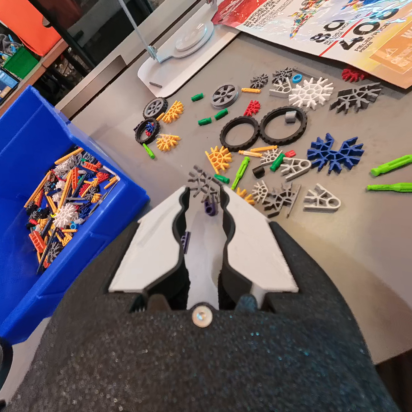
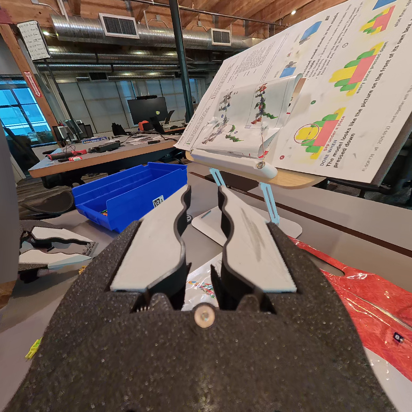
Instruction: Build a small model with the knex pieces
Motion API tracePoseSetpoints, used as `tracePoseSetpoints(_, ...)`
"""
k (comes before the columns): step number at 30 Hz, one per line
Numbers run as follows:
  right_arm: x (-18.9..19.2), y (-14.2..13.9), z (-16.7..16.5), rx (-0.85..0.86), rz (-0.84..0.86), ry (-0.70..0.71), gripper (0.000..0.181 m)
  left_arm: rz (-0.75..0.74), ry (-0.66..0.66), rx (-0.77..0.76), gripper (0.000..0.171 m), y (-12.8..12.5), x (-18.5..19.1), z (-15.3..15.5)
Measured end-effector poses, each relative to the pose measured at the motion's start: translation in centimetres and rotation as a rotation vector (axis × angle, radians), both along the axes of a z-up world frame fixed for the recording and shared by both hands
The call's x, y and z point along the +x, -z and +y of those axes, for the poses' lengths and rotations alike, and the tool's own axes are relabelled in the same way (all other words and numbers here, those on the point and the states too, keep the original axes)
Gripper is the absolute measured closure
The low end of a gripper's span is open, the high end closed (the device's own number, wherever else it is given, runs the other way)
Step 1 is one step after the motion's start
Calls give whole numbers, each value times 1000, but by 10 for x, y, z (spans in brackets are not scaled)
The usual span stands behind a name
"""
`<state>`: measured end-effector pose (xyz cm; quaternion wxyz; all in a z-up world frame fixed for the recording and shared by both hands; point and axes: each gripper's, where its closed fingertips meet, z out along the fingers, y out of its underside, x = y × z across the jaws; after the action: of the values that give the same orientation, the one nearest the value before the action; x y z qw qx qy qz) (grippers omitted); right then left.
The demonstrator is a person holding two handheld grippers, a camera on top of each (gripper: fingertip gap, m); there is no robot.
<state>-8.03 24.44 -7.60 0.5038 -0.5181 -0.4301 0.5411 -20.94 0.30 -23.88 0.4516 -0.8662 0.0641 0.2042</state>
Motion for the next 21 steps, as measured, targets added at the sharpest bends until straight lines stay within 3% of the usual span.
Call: tracePoseSetpoints(21, 2, -4, 1, 8, 7, 8, 159, -71, -38, -65, 146, 11, 4, -27)
